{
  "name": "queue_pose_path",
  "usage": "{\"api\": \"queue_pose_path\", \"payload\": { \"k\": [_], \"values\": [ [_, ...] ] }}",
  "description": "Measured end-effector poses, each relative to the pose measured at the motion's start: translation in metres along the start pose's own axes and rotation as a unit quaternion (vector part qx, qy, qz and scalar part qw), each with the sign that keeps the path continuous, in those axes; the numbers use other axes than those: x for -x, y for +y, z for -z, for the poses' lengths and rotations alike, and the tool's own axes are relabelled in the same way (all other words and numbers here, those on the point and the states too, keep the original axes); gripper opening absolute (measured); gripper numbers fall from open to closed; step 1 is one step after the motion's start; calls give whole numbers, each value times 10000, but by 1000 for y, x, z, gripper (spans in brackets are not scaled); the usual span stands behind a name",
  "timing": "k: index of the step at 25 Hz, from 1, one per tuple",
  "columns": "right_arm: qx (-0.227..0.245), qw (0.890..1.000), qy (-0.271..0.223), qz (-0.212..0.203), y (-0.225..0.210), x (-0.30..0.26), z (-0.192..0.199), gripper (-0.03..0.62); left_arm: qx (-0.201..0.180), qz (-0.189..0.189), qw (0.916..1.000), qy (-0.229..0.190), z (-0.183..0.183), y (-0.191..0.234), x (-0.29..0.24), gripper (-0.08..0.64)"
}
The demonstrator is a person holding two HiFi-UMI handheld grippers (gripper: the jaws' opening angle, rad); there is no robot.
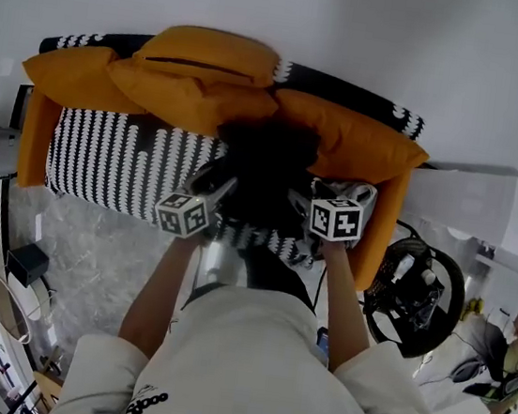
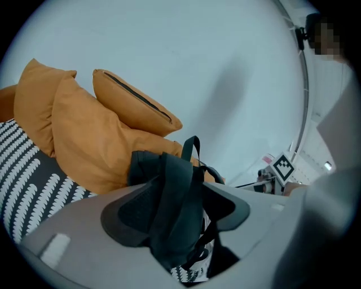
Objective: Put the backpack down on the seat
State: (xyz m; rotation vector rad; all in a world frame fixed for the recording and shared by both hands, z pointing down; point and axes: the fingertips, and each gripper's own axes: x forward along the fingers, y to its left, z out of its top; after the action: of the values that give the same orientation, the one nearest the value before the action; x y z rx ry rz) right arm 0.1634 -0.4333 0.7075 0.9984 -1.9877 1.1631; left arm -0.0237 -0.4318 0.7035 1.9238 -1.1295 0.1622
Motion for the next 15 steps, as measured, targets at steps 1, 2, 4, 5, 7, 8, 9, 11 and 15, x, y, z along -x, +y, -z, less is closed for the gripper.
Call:
{"api": "queue_pose_path", "payload": {
  "k": [1,2,4,5,7,8,9,11,15],
  "values": [
    [-11,10000,-51,26,1,5,1,336,-41,4,10000,-44,-1,-2,5,285],
    [-15,9999,-105,49,3,10,1,336,-85,10,9999,-85,-3,-4,10,285],
    [-10,9997,-218,90,8,17,0,336,-135,51,9997,-184,-6,-7,20,285],
    [6,9996,-262,123,10,20,0,336,-136,84,9996,-236,-8,-9,26,285],
    [100,9993,-283,244,15,27,4,331,-137,130,9993,-309,-9,-13,38,285],
    [168,9990,-274,313,17,31,7,330,-150,136,9992,-332,-8,-14,45,284],
    [224,9987,-281,373,19,35,10,328,-173,135,9991,-355,-7,-15,52,280],
    [253,9978,-375,481,23,46,15,321,-243,133,9988,-410,-7,-18,67,270],
    [265,9948,-649,741,35,72,20,294,-677,46,9962,-552,-14,-25,97,248]
  ]
}}
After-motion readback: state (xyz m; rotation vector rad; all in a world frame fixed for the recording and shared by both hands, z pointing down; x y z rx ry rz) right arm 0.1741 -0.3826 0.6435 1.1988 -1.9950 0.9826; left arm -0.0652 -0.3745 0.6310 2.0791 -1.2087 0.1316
